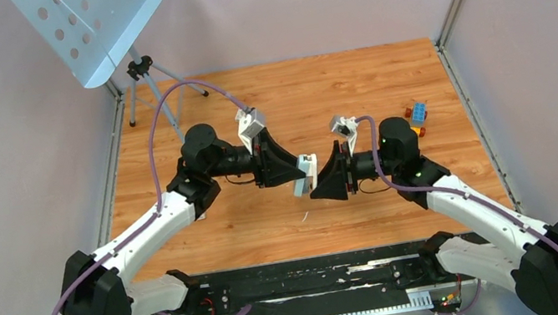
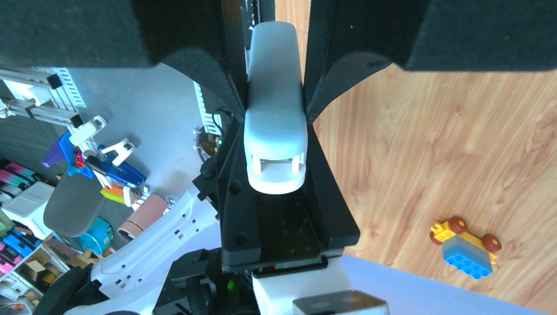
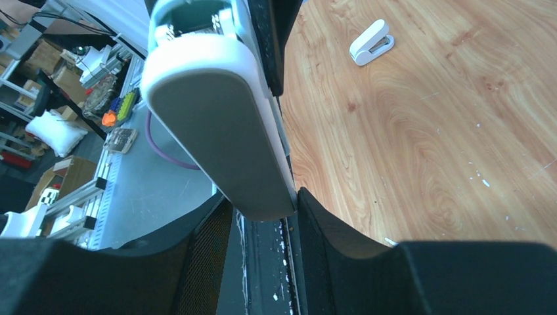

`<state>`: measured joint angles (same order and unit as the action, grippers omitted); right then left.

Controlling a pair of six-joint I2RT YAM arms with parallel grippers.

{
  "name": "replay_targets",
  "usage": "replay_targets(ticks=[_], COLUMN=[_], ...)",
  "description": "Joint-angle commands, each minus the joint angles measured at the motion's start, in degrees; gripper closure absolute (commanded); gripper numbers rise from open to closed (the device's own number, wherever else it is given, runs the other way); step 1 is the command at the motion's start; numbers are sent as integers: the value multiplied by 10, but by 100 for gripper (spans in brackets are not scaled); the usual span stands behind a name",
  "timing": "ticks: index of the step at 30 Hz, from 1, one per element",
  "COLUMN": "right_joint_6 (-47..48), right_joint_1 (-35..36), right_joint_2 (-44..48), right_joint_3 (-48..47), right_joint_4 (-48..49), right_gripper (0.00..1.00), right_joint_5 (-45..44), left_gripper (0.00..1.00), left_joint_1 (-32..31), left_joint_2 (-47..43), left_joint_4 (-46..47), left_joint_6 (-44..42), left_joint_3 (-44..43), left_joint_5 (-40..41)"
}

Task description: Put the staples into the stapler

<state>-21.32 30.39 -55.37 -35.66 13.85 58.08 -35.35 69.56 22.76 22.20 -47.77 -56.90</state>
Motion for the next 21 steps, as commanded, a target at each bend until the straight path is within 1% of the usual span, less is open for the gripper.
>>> replay_targets(ticks=[1, 3, 6, 9, 11, 14, 15, 17, 20, 21], right_joint_6=[-36, -36, -45, -55, -55, -55, -55, -55, -53, -52], right_joint_1=[6, 7, 7, 8, 8, 7, 7, 7, 8, 8], right_joint_2=[-6, -10, -13, -12, -12, -10, -10, -9, -4, 1], right_joint_3=[12, 11, 14, 19, 19, 19, 19, 19, 20, 20], right_joint_4=[51, 53, 69, 83, 83, 81, 80, 82, 85, 84], right_gripper=[55, 54, 60, 62, 60, 52, 52, 56, 76, 80], right_joint_5=[28, 27, 23, 20, 19, 15, 14, 13, 13, 12], left_gripper=[100, 100, 100, 100, 100, 100, 100, 100, 100, 100], left_joint_1=[7, 6, 7, 8, 8, 10, 11, 12, 15, 17], left_joint_2=[-2, -2, 0, 2, 6, 11, 13, 19, 26, 26], left_joint_4=[81, 83, 83, 83, 85, 91, 94, 90, 86, 86], left_joint_6=[24, 26, 27, 31, 39, 50, 53, 56, 60, 61], left_joint_3=[8, 9, 10, 13, 13, 15, 16, 14, 9, 9], left_joint_5=[-2, -3, -3, -4, -6, -10, -9, -8, -15, -15])
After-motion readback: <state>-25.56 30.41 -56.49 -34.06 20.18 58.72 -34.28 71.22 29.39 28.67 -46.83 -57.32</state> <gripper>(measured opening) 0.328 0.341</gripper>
